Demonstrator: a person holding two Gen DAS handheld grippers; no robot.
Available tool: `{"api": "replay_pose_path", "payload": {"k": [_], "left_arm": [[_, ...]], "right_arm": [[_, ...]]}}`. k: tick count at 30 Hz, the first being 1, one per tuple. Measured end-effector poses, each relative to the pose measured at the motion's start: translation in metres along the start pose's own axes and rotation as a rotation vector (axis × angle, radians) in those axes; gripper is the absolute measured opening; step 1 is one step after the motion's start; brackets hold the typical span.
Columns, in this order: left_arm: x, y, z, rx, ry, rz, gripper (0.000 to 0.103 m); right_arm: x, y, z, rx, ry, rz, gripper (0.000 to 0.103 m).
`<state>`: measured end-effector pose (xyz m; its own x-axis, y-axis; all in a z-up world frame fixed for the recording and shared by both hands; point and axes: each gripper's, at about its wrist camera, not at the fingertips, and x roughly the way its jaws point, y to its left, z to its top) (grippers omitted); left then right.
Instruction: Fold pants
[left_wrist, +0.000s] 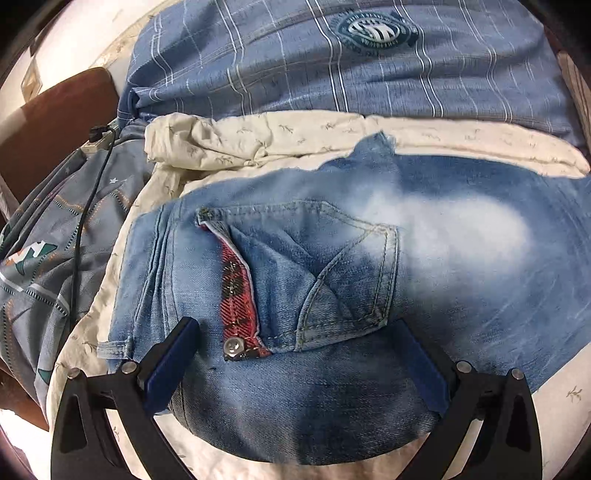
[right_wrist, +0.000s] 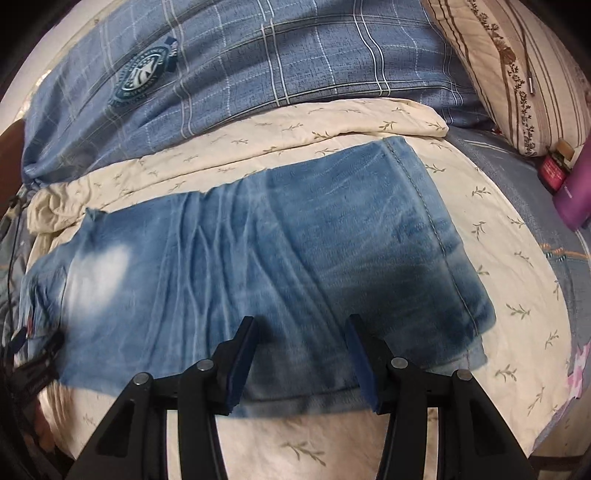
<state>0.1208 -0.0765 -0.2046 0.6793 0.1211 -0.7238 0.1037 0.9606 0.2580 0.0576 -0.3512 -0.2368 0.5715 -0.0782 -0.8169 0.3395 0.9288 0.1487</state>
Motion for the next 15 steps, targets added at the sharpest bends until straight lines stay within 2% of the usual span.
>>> {"api": "replay_pose_path", "payload": {"k": [2, 5, 8, 9, 11, 15], "left_arm": [[0.000, -0.002, -0.004, 0.022, -0.007, 0.006, 0.103], [-0.002, -0.001, -0.007, 0.020, -0.012, -0.008, 0.103], [-0.005, 0.001, -0.006, 0.002, -0.017, -0.028, 0.103], [-0.008, 0.003, -0.006, -0.012, -0.029, -0.040, 0.103], [-0.015, 0.005, -0.004, -0.037, -0.055, -0.075, 0.103], [-0.034, 0.002, -0.005, -0.047, -0.156, -0.117, 0.103]], "right_arm": [[-0.004, -0.002, -0.003, 0.007, -0.004, 0.015, 0.053], [-0.017, -0.016, -0.008, 0.090, -0.027, 0.094, 0.053], [-0.035, -0.047, -0.023, 0.266, -0.090, 0.225, 0.053], [-0.041, -0.062, -0.030, 0.328, -0.116, 0.275, 0.053], [-0.048, -0.082, -0.040, 0.407, -0.145, 0.317, 0.053], [-0.047, -0.112, -0.053, 0.576, -0.171, 0.453, 0.054]]}}
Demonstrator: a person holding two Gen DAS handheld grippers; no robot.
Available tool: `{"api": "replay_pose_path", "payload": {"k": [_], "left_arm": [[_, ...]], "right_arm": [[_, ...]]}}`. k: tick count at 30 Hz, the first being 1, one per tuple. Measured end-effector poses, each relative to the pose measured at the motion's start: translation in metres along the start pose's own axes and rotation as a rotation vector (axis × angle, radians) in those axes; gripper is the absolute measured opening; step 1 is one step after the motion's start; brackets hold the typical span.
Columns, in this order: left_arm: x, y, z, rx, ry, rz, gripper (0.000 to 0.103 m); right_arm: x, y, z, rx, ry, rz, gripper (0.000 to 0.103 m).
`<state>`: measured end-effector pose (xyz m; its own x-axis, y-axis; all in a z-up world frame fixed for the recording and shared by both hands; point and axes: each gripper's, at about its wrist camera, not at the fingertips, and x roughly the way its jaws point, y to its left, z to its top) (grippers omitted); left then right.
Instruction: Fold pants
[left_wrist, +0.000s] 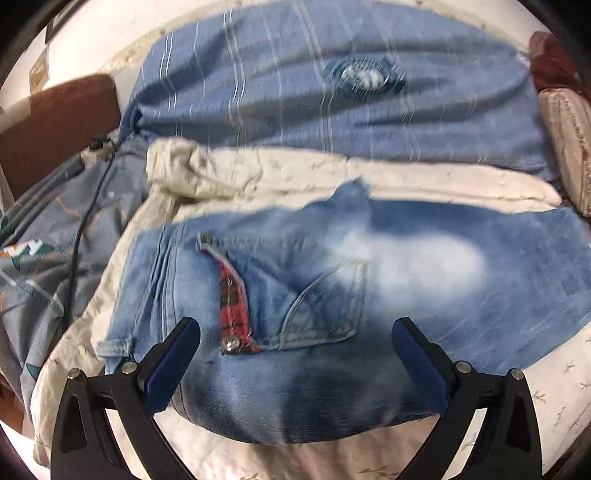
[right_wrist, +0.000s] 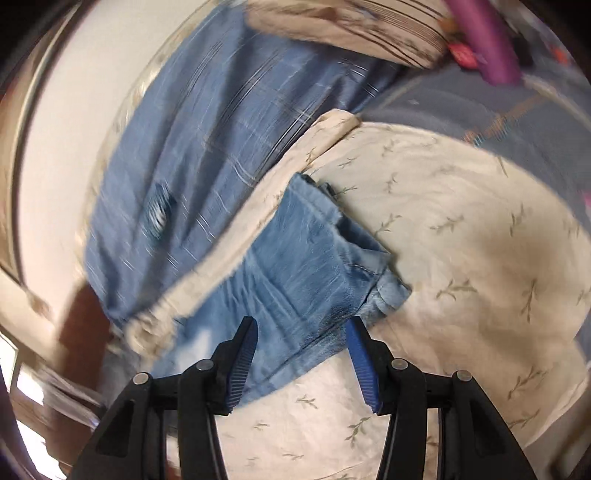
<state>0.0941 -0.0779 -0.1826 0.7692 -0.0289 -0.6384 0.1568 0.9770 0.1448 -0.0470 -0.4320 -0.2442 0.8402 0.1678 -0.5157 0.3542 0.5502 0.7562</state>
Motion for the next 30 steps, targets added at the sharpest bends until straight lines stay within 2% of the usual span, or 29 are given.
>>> {"api": "replay_pose_path", "payload": {"k": [2, 7, 15, 19, 21, 26, 30], "left_arm": [[-0.003, -0.004, 0.000, 0.011, -0.020, -0.023, 0.103], [-0.001, -0.013, -0.001, 0.040, -0.010, -0.033, 0.103], [0.003, -0.013, 0.001, 0.028, 0.012, -0.060, 0.103], [0.005, -0.016, 0.001, 0.037, 0.015, -0.053, 0.103], [0.004, -0.016, 0.001, 0.039, 0.010, -0.050, 0.103], [-0.005, -0.005, 0.008, -0.013, -0.048, -0.048, 0.103], [0.004, -0.003, 0.009, -0.027, 0.001, -0.065, 0.103]], "right_arm": [[0.002, -0.011, 0.002, 0.076, -0.001, 0.032, 0.054], [0.018, -0.016, 0.003, 0.125, 0.023, 0.020, 0.055], [0.041, -0.015, 0.016, 0.158, 0.014, -0.057, 0.055], [0.041, -0.009, 0.022, 0.153, -0.004, -0.070, 0.055], [0.037, -0.009, 0.027, 0.170, -0.012, -0.049, 0.055], [0.023, -0.019, 0.023, 0.193, -0.008, -0.002, 0.056], [0.011, -0.017, 0.015, 0.161, -0.006, 0.003, 0.056]]}}
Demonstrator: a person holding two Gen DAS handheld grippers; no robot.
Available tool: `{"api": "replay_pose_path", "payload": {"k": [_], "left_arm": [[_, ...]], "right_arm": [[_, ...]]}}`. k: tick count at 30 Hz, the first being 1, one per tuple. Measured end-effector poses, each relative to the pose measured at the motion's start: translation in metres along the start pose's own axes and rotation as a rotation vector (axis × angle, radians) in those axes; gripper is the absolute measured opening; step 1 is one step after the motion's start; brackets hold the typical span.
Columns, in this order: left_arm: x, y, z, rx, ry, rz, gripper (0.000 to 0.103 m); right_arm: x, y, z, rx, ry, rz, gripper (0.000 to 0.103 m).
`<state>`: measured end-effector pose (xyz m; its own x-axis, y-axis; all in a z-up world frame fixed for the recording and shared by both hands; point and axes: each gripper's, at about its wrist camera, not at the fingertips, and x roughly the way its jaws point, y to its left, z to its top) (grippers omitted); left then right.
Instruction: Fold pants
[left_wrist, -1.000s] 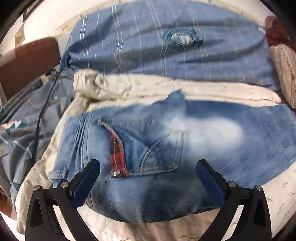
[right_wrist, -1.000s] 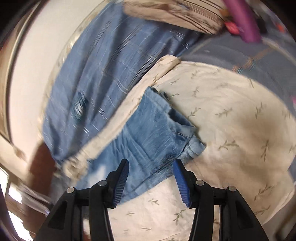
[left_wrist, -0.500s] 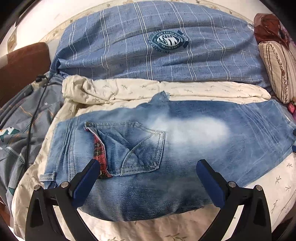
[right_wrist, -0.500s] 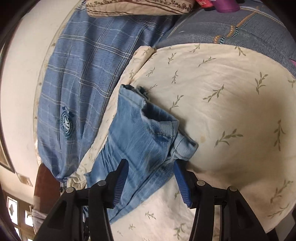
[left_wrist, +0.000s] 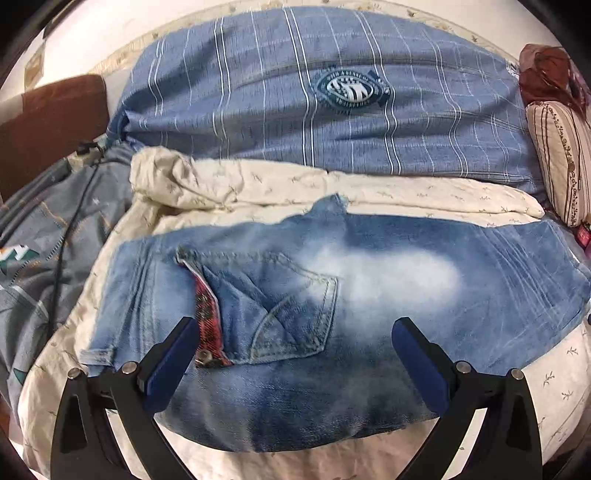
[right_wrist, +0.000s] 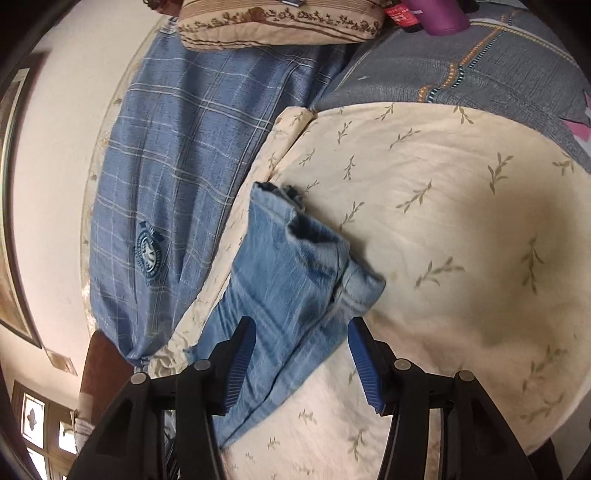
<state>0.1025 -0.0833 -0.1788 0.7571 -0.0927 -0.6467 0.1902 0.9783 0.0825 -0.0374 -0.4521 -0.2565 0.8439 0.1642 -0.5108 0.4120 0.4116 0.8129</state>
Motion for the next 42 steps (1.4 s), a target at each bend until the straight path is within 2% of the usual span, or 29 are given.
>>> {"api": "replay_pose_path", "payload": {"k": [2, 4, 6, 12, 15, 19, 20, 23, 24, 27, 33, 37, 42], "left_arm": [[0.003, -0.002, -0.001, 0.019, 0.009, 0.019, 0.101], [0.006, -0.005, -0.004, 0.039, 0.031, 0.006, 0.084], [0.007, -0.007, -0.005, 0.053, 0.039, -0.001, 0.079], [0.008, -0.008, -0.007, 0.053, 0.050, -0.005, 0.079], [0.009, -0.011, -0.008, 0.067, 0.051, 0.006, 0.080], [0.009, -0.011, -0.008, 0.068, 0.052, 0.008, 0.080], [0.009, -0.011, -0.008, 0.067, 0.052, 0.006, 0.080], [0.008, -0.009, -0.007, 0.056, 0.048, -0.004, 0.080], [0.007, -0.008, -0.006, 0.048, 0.044, -0.008, 0.080], [0.002, -0.001, -0.004, 0.021, 0.021, 0.005, 0.080], [0.002, 0.013, -0.003, -0.005, 0.032, 0.032, 0.080], [-0.001, 0.018, -0.003, -0.009, 0.023, 0.035, 0.080], [-0.003, 0.027, -0.001, -0.045, 0.020, 0.027, 0.080]], "right_arm": [[-0.001, 0.000, -0.003, -0.012, 0.008, -0.009, 0.056], [0.007, 0.001, -0.002, -0.010, 0.012, -0.030, 0.056], [0.014, 0.000, -0.001, 0.007, 0.016, -0.058, 0.056], [0.026, -0.006, 0.006, 0.073, -0.022, -0.041, 0.058], [0.029, -0.002, 0.007, 0.069, -0.037, -0.027, 0.068], [0.032, 0.007, 0.008, 0.014, -0.071, -0.036, 0.069], [0.032, 0.010, 0.008, -0.017, -0.082, -0.053, 0.064], [0.036, 0.013, 0.009, -0.055, -0.083, -0.101, 0.025], [0.036, 0.013, 0.008, -0.056, -0.082, -0.112, 0.022], [0.031, 0.023, 0.006, -0.111, -0.118, -0.124, 0.019], [0.031, 0.078, -0.019, -0.397, -0.196, -0.145, 0.017], [0.042, 0.107, -0.043, -0.514, -0.171, -0.097, 0.017], [0.070, 0.138, -0.085, -0.663, -0.077, -0.061, 0.017]]}}
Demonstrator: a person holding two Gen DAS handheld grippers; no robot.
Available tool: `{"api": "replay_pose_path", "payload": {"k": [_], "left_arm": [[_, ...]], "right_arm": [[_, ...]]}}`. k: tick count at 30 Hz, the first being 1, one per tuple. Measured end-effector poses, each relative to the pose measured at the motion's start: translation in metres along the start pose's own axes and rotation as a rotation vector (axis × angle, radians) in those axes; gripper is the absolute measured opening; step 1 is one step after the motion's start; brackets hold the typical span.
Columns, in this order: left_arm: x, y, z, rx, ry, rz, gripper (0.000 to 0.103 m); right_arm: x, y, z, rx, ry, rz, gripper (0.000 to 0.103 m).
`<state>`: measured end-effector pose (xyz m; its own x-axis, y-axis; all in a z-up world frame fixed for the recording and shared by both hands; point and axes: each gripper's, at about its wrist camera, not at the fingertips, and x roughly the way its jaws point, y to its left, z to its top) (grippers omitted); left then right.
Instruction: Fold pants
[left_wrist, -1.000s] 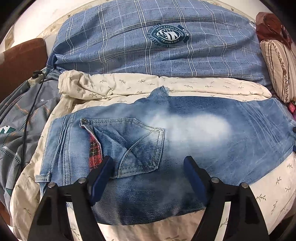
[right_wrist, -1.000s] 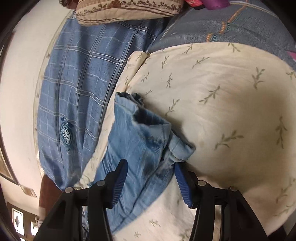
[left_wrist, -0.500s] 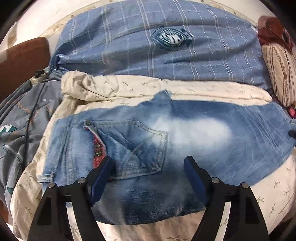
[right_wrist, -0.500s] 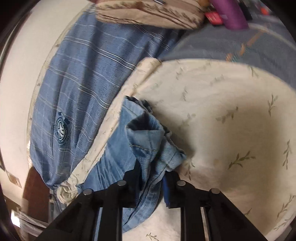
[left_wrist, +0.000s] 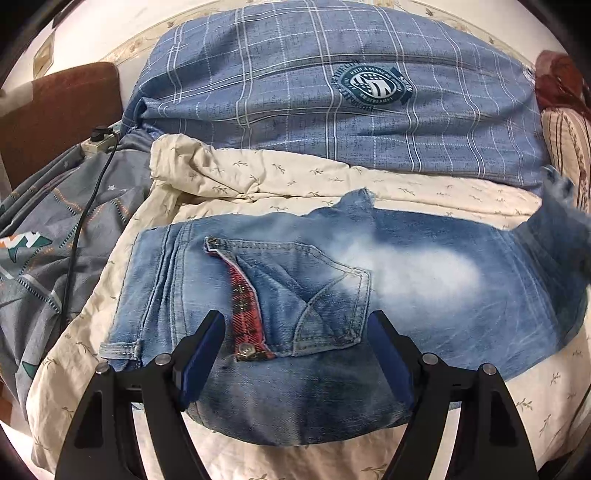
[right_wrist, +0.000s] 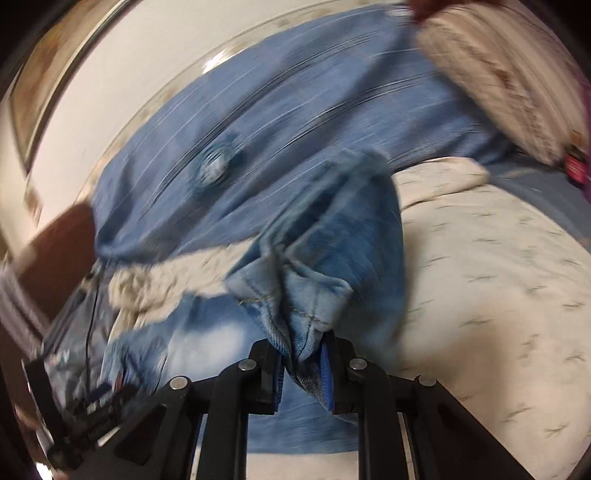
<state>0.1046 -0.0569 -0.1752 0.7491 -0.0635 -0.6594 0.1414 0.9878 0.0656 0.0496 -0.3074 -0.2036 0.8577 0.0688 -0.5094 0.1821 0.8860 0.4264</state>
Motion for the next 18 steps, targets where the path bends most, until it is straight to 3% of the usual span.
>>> {"api": "replay_pose_path", "payload": {"k": [5, 8, 10, 12, 16, 18], "left_arm": [[-0.006, 0.005, 0.004, -0.020, -0.031, -0.011, 0.080], [-0.008, 0.007, 0.005, -0.019, -0.045, -0.008, 0.080], [-0.007, 0.008, 0.006, -0.023, -0.040, -0.012, 0.080], [-0.006, 0.009, 0.007, -0.029, -0.035, -0.016, 0.080], [-0.007, 0.008, 0.008, -0.031, -0.042, -0.022, 0.080], [-0.010, 0.008, 0.009, -0.030, -0.057, -0.030, 0.080]], "right_arm": [[0.032, 0.041, -0.022, -0.077, 0.133, 0.099, 0.021], [0.067, 0.056, -0.042, -0.085, 0.321, 0.092, 0.025], [0.068, 0.069, -0.048, -0.156, 0.306, 0.059, 0.033], [0.067, 0.075, -0.052, -0.190, 0.323, 0.133, 0.074], [0.055, 0.087, -0.059, -0.277, 0.337, 0.197, 0.079], [0.046, 0.080, -0.055, -0.252, 0.324, 0.239, 0.079]]}}
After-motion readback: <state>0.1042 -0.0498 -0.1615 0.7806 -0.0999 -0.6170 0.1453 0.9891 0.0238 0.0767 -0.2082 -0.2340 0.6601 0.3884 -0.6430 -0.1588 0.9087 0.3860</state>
